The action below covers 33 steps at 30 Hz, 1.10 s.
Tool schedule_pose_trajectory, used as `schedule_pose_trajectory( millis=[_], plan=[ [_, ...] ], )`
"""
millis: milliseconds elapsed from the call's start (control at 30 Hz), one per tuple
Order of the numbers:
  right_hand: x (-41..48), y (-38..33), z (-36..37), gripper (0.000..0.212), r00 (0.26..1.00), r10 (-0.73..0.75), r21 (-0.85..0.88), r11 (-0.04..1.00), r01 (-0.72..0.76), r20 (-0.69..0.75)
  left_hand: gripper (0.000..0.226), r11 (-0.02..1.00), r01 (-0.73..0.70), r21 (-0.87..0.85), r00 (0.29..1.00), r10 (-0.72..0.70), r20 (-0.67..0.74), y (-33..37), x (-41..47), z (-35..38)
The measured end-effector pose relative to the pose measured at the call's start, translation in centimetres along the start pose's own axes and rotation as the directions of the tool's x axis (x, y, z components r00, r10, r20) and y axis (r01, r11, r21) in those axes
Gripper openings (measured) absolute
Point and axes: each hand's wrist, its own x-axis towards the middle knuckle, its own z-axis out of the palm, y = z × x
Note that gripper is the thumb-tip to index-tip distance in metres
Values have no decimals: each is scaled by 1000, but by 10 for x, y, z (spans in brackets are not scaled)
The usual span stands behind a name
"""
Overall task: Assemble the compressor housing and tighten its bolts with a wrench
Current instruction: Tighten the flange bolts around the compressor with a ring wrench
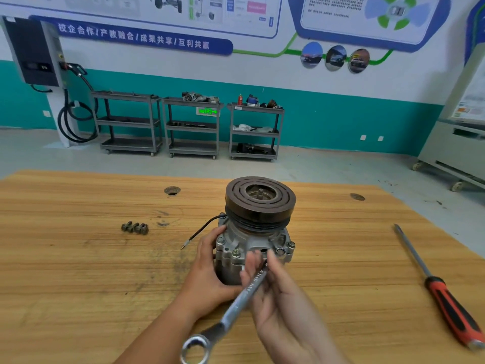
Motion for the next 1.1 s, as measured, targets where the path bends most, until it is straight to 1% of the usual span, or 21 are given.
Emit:
schedule_pose_trajectory(
  millis=[100, 200, 300, 333, 400, 433, 467, 500, 533, 567, 633, 667, 733, 767, 833, 900, 933, 967, 1000, 1033, 1100],
  plan=[
    [3, 15, -1, 18, 996, -73, 161, 984, 79, -45, 84, 1000, 5, 2, 1000, -5, -11, 0, 1, 2],
    [2, 20, -2, 26, 998, -46, 206, 977, 53, -39, 82, 998, 16, -65, 1000, -17, -11, 2, 2, 2],
    [-5, 17, 1, 21, 1000, -2, 196, 981, 2, -1, 91, 998, 9, -56, 999, -11, -35, 4, 2, 1],
    [-7, 14, 1, 26, 1000, -7, 174, 985, 2, 26, 98, 996, 29, -85, 999, -30, -11, 4, 1, 1],
    [-13, 8, -4, 61, 993, -26, 100, 995, 14, 119, 110, 994, 53, -91, 998, -50, 27, 0, 1, 0],
    [-17, 5, -9, 74, 987, -14, 31, 999, 9, 159, 114, 995, 53, -88, 998, -50, 33, -1, 0, -1],
    [-22, 0, -14, 77, 980, 10, -70, 998, 4, 201, 115, 994, 53, -96, 998, -49, 36, -3, 0, -1],
    [-26, -6, -19, 70, 975, 45, -218, 976, 4, 218, 116, 994, 49, -97, 998, -45, 40, -4, 0, -2],
    [-30, -14, -25, 54, 974, 78, -384, 923, 9, 211, 116, 996, 42, -84, 998, -38, 43, -5, 0, -2],
    [-32, -22, -27, 39, 980, 95, -537, 844, 15, 177, 115, 997, 35, -69, 999, -32, 43, -5, 0, -2],
    [-31, -44, -36, 30, 988, 92, -764, 645, 33, 121, 116, 997, 39, -66, 998, -36, 47, -5, 1, -3],
    [-29, -56, -39, 24, 991, 79, -852, 522, 51, 107, 117, 997, 44, -63, 998, -41, 52, -5, 2, -3],
    [-22, -87, -41, 17, 991, 77, -978, 190, 91, 108, 118, 998, 40, -46, 998, -38, 53, -3, 2, -4],
    [-19, -104, -39, 16, 988, 104, -994, 18, 111, 112, 118, 998, 38, -47, 998, -36, 52, -3, 2, -4],
    [-15, -133, -27, 18, 973, 189, -940, -289, 181, 129, 118, 998, 36, -53, 998, -33, 53, -2, 1, -4],
    [-7, -154, -13, 17, 967, 215, -741, -625, 245, 138, 118, 998, 30, -52, 998, -27, 56, 0, 1, -5],
    [-1, -162, -6, 17, 964, 224, -605, -751, 263, 142, 118, 998, 29, -57, 998, -25, 57, 0, 1, -5],
    [5, -169, 0, 16, 962, 233, -492, -827, 273, 142, 118, 998, 28, -62, 998, -25, 58, 1, 1, -4],
    [11, -173, 7, 15, 960, 242, -411, -868, 279, 140, 118, 997, 28, -67, 998, -24, 59, 1, 1, -4],
    [17, -175, 13, 14, 959, 254, -357, -890, 283, 127, 118, 997, 27, -69, 998, -23, 60, 2, 1, -4],
    [29, -176, 23, 14, 954, 285, -317, -900, 298, 88, 118, 998, 23, -64, 998, -19, 60, 2, 1, -4]
  ],
)
